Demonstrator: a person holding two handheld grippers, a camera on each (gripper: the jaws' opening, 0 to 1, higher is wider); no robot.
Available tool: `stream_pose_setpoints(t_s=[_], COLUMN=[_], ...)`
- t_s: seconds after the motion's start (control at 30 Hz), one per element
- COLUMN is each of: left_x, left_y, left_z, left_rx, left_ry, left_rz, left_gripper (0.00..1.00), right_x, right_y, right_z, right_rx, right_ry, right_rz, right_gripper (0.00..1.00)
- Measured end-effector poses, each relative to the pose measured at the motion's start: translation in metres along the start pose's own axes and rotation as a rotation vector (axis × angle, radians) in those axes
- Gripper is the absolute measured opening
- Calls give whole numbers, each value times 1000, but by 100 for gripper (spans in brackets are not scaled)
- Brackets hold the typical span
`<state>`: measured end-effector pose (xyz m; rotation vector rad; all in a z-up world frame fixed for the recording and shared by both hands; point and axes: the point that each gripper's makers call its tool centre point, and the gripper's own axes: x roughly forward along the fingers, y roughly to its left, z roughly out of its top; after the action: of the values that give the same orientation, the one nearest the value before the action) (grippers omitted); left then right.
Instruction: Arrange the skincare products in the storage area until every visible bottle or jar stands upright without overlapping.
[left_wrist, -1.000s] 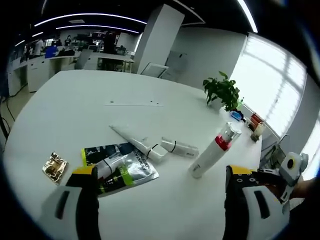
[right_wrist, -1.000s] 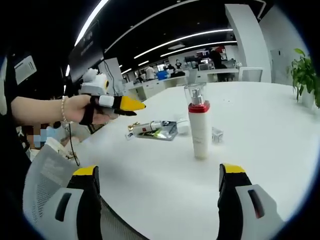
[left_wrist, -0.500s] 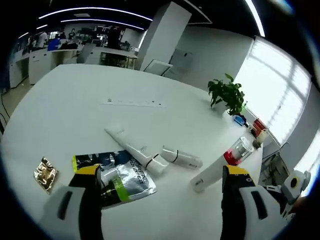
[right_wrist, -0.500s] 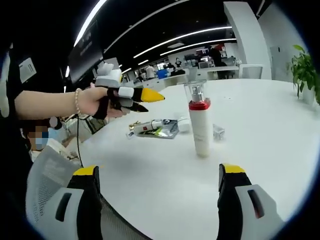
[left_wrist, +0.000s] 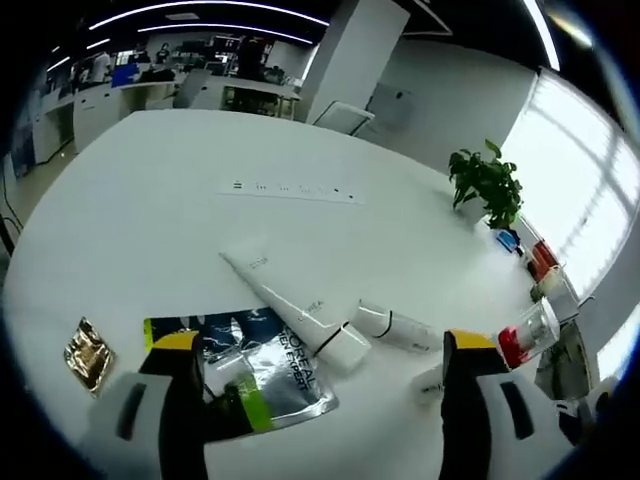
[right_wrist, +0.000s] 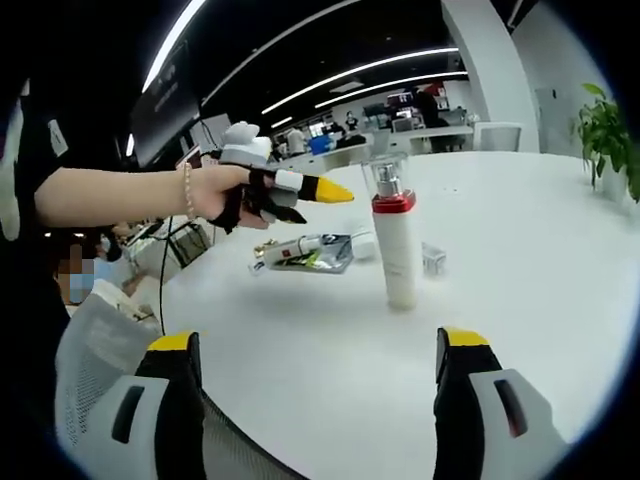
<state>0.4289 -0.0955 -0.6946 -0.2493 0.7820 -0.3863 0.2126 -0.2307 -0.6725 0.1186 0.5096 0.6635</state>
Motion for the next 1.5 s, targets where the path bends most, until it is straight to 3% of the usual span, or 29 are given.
stream_pose_setpoints(t_s=[0.1, 0.27, 0.43, 0.5, 0.7, 0.83, 1.0, 1.2, 1.5], left_x=[8, 20, 32, 42, 53, 48, 50, 60, 79], left_y=[2, -1, -9, -5, 9, 11, 10, 15, 17], left_z=[2, 11, 15, 19, 11, 11, 9, 1, 3], left_rx=[0, 99, 83, 82, 59, 27, -7, 18, 16], left_ry=[12, 24, 35, 47, 104, 107, 114, 164, 179], left_rz=[18, 39, 38, 54, 121, 170, 182, 227, 247], left_gripper=[89, 88, 83, 83, 78, 75, 70, 63, 62], right_x=[0, 0, 0, 0, -1, -1, 0, -1, 0], right_y=[-1, -4, -5, -6, -8, -9, -10, -12, -14], right_z=[-1, 0, -2, -2, -2, -3, -3, -2, -3], right_rx=[-2, -14, -22, -19, -7, -12, -13, 0, 18], right_ry=[1, -4, 4, 2, -1, 2, 5, 1, 2], right_rz=[-5, -14, -15, -17, -25, -31, -35, -50, -61], right_gripper=[96, 93, 93, 93, 92, 92, 91, 91, 90])
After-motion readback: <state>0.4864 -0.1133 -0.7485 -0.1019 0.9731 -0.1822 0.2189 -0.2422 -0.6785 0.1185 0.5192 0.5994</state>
